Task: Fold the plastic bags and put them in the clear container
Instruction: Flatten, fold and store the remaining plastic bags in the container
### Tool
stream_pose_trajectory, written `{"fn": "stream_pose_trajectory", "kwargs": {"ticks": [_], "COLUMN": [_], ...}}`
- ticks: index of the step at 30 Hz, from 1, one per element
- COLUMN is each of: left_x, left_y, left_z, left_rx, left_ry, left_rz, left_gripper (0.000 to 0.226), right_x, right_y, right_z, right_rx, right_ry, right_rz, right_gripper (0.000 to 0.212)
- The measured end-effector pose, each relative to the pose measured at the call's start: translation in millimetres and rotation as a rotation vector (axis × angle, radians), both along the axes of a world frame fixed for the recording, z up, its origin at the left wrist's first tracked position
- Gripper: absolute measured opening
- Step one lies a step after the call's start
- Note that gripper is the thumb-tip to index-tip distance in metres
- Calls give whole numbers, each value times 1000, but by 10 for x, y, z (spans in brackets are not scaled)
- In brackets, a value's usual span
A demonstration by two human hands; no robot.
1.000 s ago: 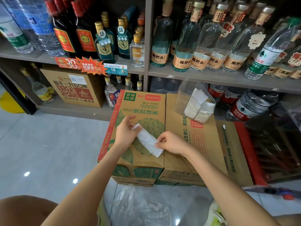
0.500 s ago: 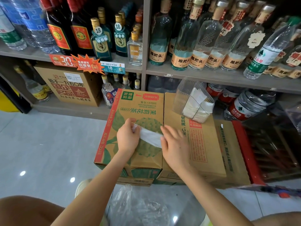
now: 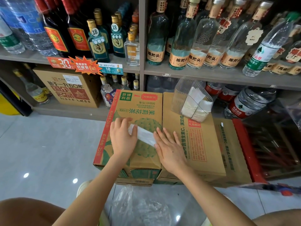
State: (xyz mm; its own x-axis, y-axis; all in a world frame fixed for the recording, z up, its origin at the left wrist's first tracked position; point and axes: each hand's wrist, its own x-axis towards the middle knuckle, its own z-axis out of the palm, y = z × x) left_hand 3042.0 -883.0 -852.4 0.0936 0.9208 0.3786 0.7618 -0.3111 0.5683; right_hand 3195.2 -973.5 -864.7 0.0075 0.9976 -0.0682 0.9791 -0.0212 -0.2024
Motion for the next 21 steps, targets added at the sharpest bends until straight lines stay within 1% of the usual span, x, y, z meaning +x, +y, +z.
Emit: {"fn": "stream_pose_trajectory", "kwargs": {"ticks": [1,2,4,5,7,8,10,15,19,21], "left_x": [7,23,64,73,70,62,49,-39,-80,-90], "left_y": [-34,-81,-208,-280,-374,-392,-371,-272,-253,-242], "left_z": [-12,-14,-81,-134,-228,-256,-293,-229,-219,-242], "left_rx": [114,177,195,161,39,-7,-39,-34,-21,-22], "left_ry": [75,142,304,387,488,503,499,561,515,507], "left_rz": [-103,-243,-493,-560,-582,-569,-566,-585,-583,-560], "left_gripper": [25,27,36,42,59,65,70,61,56,55], "right_x": [8,29,86,110,135,134,128,127,123,123], "right_y": [2,3,12,15,15,11,9,19,11,6], "right_z": [25,49,73,72,56,44,35,39,64,70], "right_rx": [-19,-38,-62,-57,-47,-48,-47,-43,-45,-49], "right_ry": [-7,-14,-18,-17,-34,-46,-50,-38,-33,-26], "right_rz": [8,22,60,74,96,99,97,95,91,89], "right_gripper": [82,78,70,70,80,83,82,85,73,72]}}
